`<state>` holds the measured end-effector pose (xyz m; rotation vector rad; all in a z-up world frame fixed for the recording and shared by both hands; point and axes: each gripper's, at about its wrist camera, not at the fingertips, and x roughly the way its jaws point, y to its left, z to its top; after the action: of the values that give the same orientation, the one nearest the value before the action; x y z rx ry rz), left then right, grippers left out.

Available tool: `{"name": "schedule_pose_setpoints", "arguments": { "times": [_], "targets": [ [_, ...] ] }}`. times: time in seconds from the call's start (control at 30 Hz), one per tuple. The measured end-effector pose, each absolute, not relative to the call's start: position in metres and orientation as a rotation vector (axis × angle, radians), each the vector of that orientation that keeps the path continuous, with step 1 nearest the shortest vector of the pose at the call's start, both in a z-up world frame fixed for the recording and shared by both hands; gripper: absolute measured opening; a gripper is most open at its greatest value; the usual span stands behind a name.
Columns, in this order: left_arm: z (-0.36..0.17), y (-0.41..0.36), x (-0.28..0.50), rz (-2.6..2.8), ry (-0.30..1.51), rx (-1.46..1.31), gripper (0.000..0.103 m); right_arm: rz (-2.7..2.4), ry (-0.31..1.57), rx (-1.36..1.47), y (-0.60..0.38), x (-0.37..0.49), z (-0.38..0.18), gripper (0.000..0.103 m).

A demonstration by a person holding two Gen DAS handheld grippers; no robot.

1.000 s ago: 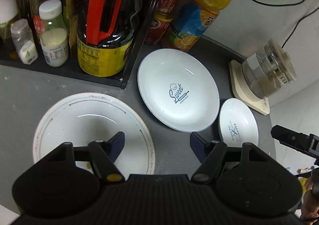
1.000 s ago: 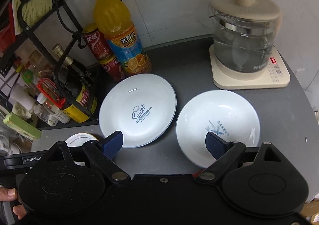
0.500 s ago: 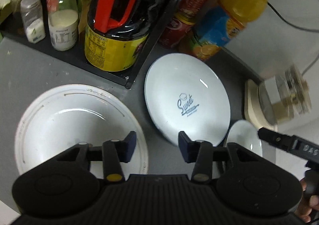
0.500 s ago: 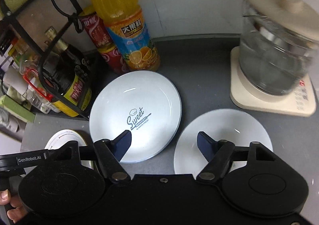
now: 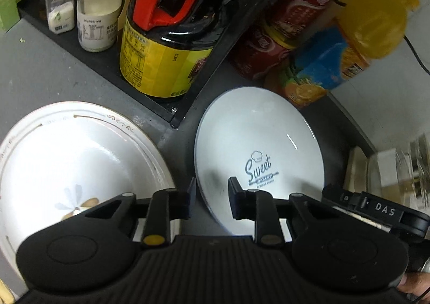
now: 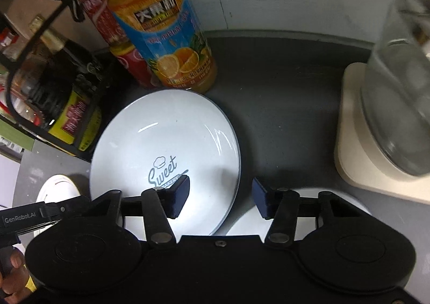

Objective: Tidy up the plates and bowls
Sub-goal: 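Close both grippers on the rim of the 'Sweet' plate, then lift the 'Sweet' plate with both grippers and carry it over the gold-rimmed plate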

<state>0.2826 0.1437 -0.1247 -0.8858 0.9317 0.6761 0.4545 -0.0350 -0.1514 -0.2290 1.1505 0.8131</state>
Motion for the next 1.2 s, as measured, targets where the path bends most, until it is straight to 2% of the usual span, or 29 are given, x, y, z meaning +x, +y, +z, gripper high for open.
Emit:
{"name": "schedule_pose_setpoints", "arguments": {
  "times": [0.17, 0.4, 0.57, 0.9, 1.2],
  "targets": [
    [-0.140, 0.146, 0.286, 0.738, 0.907, -0.940, 0.019, 0.821, 1.179, -0.259, -0.024, 0.470, -0.167, 0.039],
    [-0.146, 0.147, 0.286, 0.794, 0.867, -0.980, 0.016, 0.846, 1.203, -0.283, -0.015, 0.483, -0.184, 0.032],
    [-0.150, 0.155, 0.280, 0.792, 0.854, -1.042, 0.012, 0.862, 1.229, -0.290, -0.013, 0.487, -0.192, 0.016],
    [-0.143, 0.170, 0.281, 0.772, 0.866, -1.033, 0.012, 0.893, 1.233, -0.280, -0.014, 0.492, -0.195, 0.015],
    [-0.168, 0.164, 0.291, 0.780, 0.922, -1.077, 0.008, 0.899, 1.252, -0.260, -0.016, 0.496, -0.196, 0.016]
  ]
}}
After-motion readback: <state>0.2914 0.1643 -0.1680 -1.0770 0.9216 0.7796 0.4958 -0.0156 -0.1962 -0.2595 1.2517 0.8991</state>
